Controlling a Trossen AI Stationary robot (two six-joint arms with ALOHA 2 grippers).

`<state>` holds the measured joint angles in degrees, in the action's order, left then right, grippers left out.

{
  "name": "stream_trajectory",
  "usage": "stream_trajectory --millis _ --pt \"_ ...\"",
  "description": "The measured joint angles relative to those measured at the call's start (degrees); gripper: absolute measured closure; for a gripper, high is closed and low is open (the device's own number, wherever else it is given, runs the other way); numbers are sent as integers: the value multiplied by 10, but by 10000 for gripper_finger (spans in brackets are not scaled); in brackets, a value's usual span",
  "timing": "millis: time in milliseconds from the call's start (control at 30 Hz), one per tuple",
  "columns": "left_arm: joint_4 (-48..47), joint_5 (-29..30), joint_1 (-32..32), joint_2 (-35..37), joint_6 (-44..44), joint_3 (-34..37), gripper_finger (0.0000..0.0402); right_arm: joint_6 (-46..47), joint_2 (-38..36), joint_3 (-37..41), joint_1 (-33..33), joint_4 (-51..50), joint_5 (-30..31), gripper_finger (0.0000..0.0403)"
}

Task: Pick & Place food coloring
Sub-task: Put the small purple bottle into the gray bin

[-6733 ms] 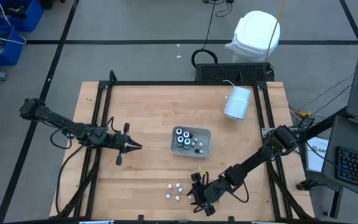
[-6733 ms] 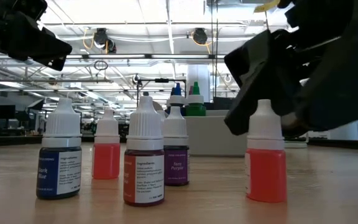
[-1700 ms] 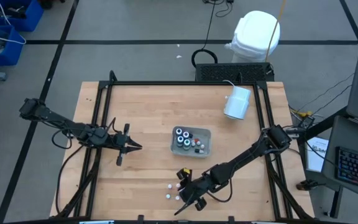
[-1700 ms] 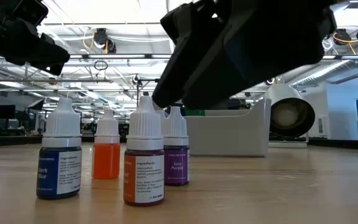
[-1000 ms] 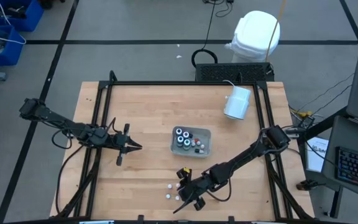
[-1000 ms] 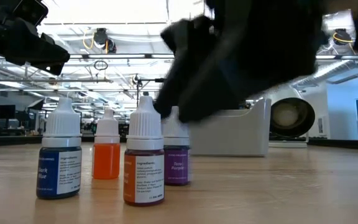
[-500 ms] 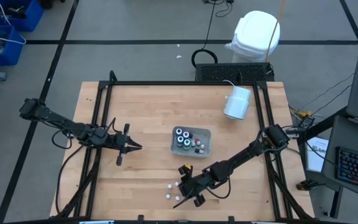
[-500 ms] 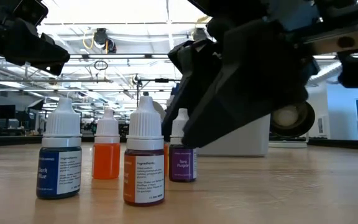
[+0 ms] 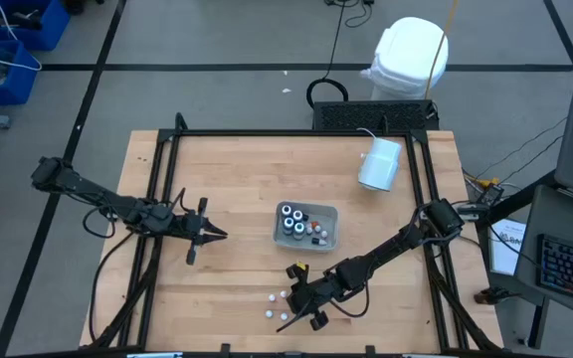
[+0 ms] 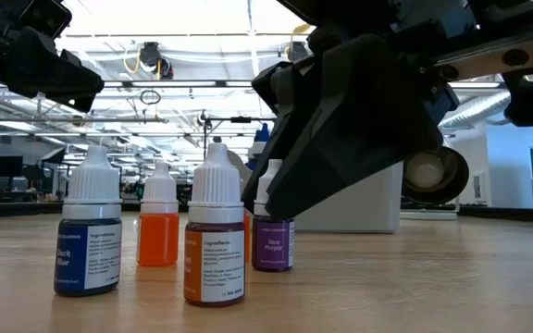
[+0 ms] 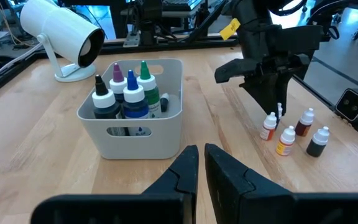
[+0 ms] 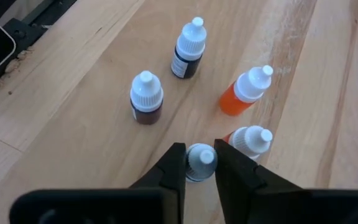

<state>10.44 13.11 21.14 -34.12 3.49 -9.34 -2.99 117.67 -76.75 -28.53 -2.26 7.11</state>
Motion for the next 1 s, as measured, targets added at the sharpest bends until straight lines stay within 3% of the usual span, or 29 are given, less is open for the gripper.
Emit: stream_trajectory --millis 167,367,733,1000 --pt "0 0 0 0 0 0 364 -18 -16 0 -3 -13 1 344" --pt "1 0 0 0 0 0 364 -7 -87 0 -1 -87 6 351" --pt "1 0 0 0 0 0 364 21 -237 0 38 -260 126 347" --pt "1 -1 0 0 0 0 364 28 -268 0 88 -311 141 347"
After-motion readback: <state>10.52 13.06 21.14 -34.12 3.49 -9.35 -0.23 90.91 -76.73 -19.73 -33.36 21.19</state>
